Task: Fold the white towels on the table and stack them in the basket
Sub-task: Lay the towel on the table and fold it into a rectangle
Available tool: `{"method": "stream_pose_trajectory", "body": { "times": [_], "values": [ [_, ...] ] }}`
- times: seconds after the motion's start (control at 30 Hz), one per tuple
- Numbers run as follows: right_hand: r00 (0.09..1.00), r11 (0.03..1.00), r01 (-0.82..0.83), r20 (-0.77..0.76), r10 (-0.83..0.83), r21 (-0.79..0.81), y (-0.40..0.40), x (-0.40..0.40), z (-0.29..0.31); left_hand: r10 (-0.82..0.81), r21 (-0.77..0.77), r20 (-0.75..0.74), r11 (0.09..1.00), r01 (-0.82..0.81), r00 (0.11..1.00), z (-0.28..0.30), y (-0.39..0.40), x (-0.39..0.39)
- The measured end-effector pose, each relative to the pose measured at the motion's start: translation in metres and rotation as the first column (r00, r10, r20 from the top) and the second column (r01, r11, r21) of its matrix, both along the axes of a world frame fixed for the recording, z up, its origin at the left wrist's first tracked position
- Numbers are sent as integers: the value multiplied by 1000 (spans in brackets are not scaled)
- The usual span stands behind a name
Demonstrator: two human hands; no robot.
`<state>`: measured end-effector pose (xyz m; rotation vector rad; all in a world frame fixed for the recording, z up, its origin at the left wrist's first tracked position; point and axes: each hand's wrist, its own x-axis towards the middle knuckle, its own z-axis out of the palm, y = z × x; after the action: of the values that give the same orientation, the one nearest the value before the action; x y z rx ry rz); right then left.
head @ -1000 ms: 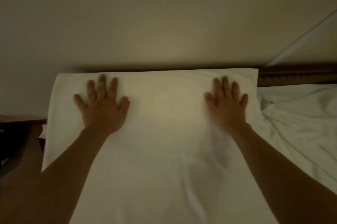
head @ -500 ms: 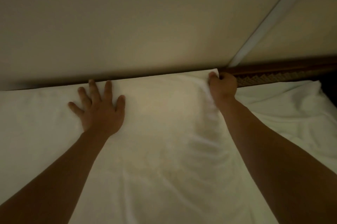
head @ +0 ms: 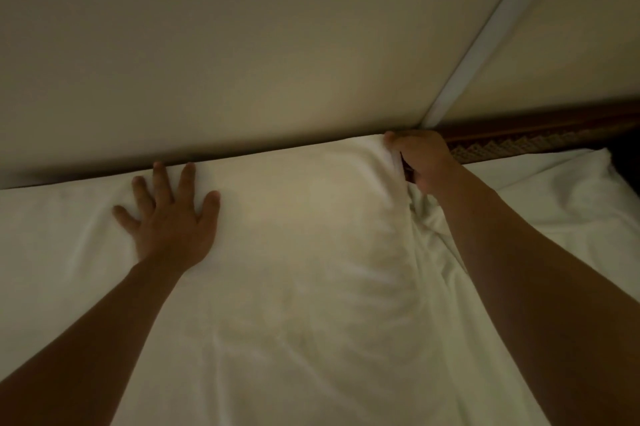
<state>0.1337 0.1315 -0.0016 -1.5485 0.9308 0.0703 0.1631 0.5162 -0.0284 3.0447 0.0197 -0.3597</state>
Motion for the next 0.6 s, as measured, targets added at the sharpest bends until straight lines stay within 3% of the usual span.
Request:
{"method": "stream_pose_trajectory", "body": {
  "times": [0.13, 0.23, 0.33, 0.4, 0.47, 0.53, 0.6],
  "values": [
    [990, 990, 118, 64, -123, 82, -9, 7, 0, -1, 7, 2, 1000, 1, 1000, 1, -1, 0],
    [988, 990, 140, 56, -142, 36, -14, 9, 1, -11, 8, 7, 1000, 11, 1000, 0, 2, 0],
    [989, 987, 143, 55, -139, -72, -17, 10, -5, -38, 24, 9, 999, 38, 999, 0, 6, 1],
    [995, 962, 95, 46, -86, -256, -15, 11, -9, -43, 42, -10, 998, 43, 999, 2, 7, 2],
    [997, 909, 46, 73, -17, -415, -8, 12, -12, 48, 52, -60, 998, -45, 997, 8, 0, 6],
    [994, 883, 32, 111, 22, -469, 1, 10, -14, 184, 52, -63, 982, -181, 981, 17, -24, 7],
    [992, 858, 20, 120, 49, -513, 5, 8, -18, 77, -8, 7, 997, -77, 997, 24, -67, -5]
  ]
}}
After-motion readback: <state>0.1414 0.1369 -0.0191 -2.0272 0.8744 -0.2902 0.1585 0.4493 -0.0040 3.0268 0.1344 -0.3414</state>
